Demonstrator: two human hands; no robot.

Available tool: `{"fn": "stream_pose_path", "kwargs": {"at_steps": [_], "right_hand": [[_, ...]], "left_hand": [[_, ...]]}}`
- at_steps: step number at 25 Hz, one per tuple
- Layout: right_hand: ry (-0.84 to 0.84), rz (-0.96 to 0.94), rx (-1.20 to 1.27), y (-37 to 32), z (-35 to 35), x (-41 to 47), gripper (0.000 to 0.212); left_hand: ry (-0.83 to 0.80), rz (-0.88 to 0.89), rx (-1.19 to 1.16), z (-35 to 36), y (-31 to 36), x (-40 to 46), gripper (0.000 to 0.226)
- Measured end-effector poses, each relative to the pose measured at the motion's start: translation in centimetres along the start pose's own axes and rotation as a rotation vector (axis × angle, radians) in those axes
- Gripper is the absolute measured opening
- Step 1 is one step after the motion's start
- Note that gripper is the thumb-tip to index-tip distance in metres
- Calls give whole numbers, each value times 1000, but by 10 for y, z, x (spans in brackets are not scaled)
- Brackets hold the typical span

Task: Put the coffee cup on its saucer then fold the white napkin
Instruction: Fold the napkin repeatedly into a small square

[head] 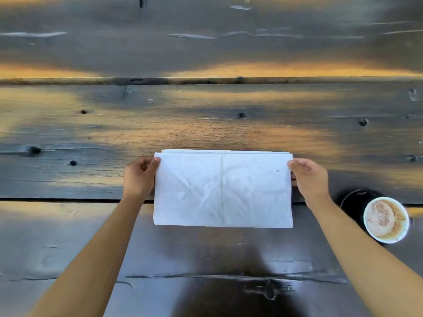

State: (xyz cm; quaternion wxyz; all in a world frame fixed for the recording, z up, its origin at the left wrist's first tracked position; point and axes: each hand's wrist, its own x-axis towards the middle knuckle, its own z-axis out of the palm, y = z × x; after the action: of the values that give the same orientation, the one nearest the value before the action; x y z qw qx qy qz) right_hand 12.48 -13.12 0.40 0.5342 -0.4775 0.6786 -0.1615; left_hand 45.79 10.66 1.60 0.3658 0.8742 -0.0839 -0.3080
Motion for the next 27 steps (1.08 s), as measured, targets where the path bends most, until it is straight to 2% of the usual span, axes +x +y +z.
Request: {"fn": "stream_pose_path", "kwargs": {"at_steps": [4, 11, 18, 23, 25, 27], "right_hand": [[53, -31, -121, 2, 4, 7, 11], [151, -96, -280, -2, 12, 6, 15], [183, -80, -310, -5, 17, 10, 17], [180, -97, -476, -9, 17, 10, 22], [269, -153, -603, -10, 16, 8, 33], [367, -307, -653, -9, 29, 1, 40]], "left_hand": [[-7, 36, 71, 3, 0, 12, 24], [30, 131, 140, 12, 8, 13, 27], [52, 139, 224, 19, 10, 33, 30], [98, 139, 256, 22, 13, 38, 32], [196, 199, 338, 22, 8, 35, 33], [276, 378, 465, 23, -4, 31, 31]]}}
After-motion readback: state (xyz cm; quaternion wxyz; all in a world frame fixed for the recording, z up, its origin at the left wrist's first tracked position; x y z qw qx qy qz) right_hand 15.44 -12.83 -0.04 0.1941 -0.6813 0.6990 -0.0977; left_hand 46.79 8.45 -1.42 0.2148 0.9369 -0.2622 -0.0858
